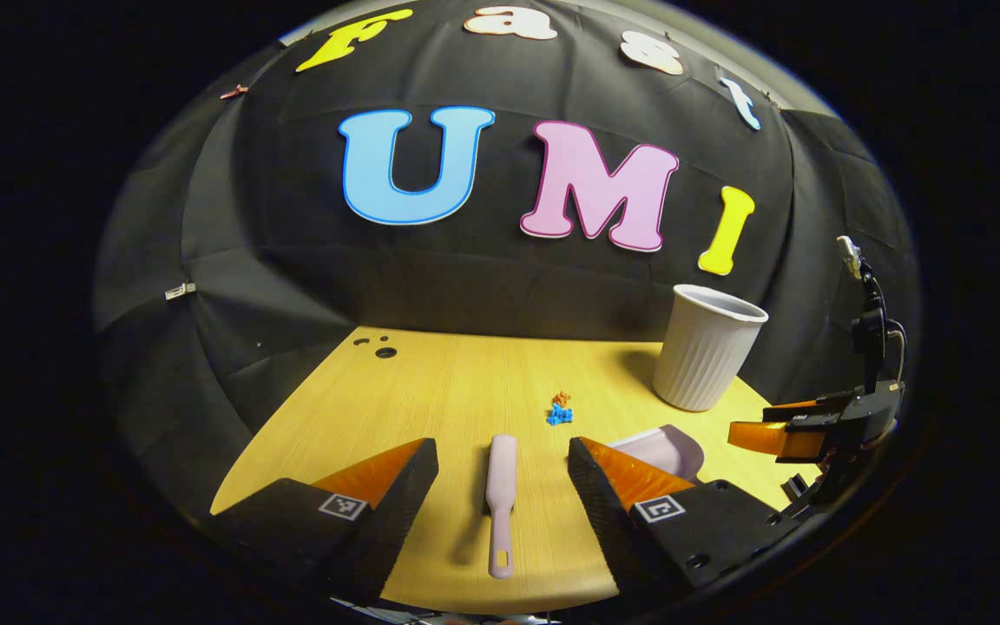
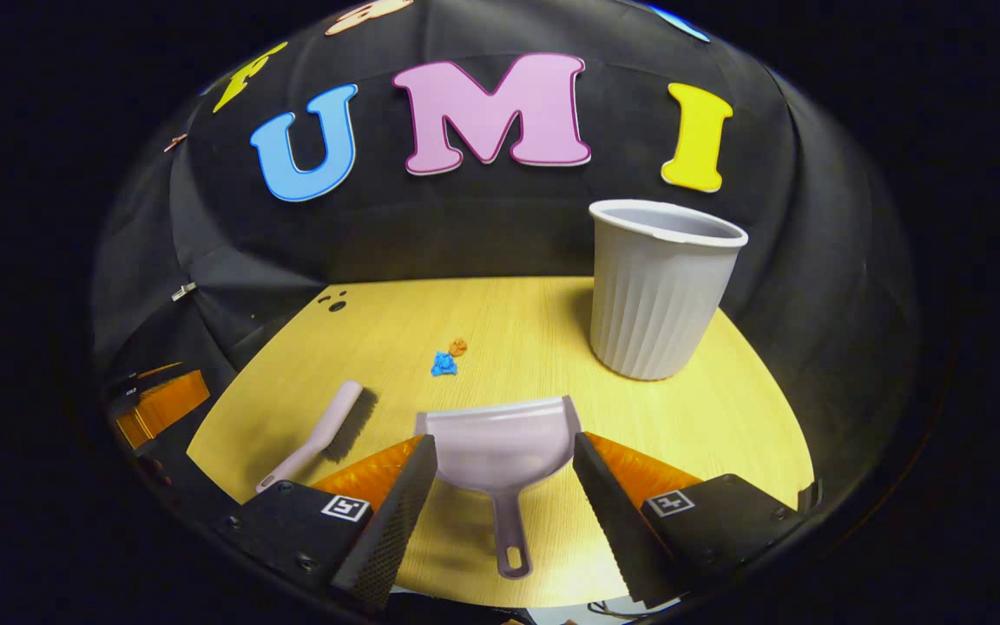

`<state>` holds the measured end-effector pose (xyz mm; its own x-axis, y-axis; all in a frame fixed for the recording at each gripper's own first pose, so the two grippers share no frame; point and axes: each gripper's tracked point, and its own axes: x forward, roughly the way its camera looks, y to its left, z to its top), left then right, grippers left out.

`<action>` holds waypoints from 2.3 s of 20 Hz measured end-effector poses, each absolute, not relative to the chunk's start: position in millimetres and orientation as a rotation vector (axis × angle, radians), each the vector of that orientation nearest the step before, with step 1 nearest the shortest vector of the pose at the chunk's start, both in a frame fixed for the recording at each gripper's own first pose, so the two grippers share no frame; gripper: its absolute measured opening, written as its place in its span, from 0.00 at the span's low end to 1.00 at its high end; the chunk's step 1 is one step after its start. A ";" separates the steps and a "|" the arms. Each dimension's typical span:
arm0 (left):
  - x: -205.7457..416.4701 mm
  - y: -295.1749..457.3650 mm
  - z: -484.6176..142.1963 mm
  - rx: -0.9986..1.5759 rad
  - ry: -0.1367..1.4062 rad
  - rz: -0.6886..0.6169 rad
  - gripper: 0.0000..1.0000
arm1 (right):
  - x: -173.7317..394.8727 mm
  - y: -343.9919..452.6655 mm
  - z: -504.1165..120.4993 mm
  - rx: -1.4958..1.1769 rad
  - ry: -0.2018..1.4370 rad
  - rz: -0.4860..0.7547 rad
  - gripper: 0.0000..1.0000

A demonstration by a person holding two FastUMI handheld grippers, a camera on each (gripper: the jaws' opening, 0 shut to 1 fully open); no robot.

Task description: Pick up the small broom and dustpan from the desktop, sweep the trash into the dustpan with the broom, and then empty the trash into the garbage bin.

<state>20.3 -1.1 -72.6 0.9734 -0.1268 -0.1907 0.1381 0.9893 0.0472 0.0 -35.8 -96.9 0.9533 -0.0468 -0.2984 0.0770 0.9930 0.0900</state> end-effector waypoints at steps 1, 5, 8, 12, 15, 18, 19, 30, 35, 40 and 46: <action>21.6 -0.2 -75.9 0.053 0.199 -0.127 0.95 | 3.0 -37.7 -101.5 0.112 0.317 -0.068 0.99; 32.2 -1.7 -88.0 -0.006 0.259 -0.105 0.96 | 11.8 -41.5 -126.6 0.145 0.408 -0.082 0.99; 40.5 1.3 -97.4 -0.008 0.297 -0.092 0.96 | 15.5 -40.5 -155.5 0.133 0.506 -0.072 0.99; 48.0 9.4 -111.0 0.020 0.341 -0.076 0.96 | 17.3 -37.3 -194.1 0.146 0.627 -0.065 0.99; 52.6 13.3 -122.9 0.016 0.379 -0.061 0.96 | 19.2 -38.2 -219.5 0.133 0.714 -0.071 0.99; 57.4 19.4 -131.6 0.011 0.410 -0.040 0.96 | 26.2 -38.8 -240.9 0.093 0.781 -0.070 0.99; 59.5 20.3 -134.9 0.011 0.421 -0.031 0.96 | 29.9 -37.6 -247.8 0.084 0.800 -0.070 0.99; 77.2 34.5 -156.9 0.004 0.505 0.028 0.96 | 52.8 -34.3 -271.2 0.073 0.912 -0.065 0.77; 89.8 28.5 -177.3 0.002 0.585 -0.021 0.96 | 52.7 -37.2 -273.2 0.026 0.915 -0.049 0.35; 101.7 8.2 -212.7 0.023 0.732 -0.125 0.94 | 52.1 -36.9 -273.4 0.029 0.925 -0.040 0.38; 108.2 -4.9 -261.3 0.115 0.909 -0.156 0.88 | 52.0 -37.1 -272.5 0.027 0.925 -0.042 0.37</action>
<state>108.2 -4.9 -261.3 0.6045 -0.0859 -0.7919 0.1830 0.9826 0.0331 52.0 -37.1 -272.5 0.6015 -0.0242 -0.7985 0.0478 0.9988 0.0057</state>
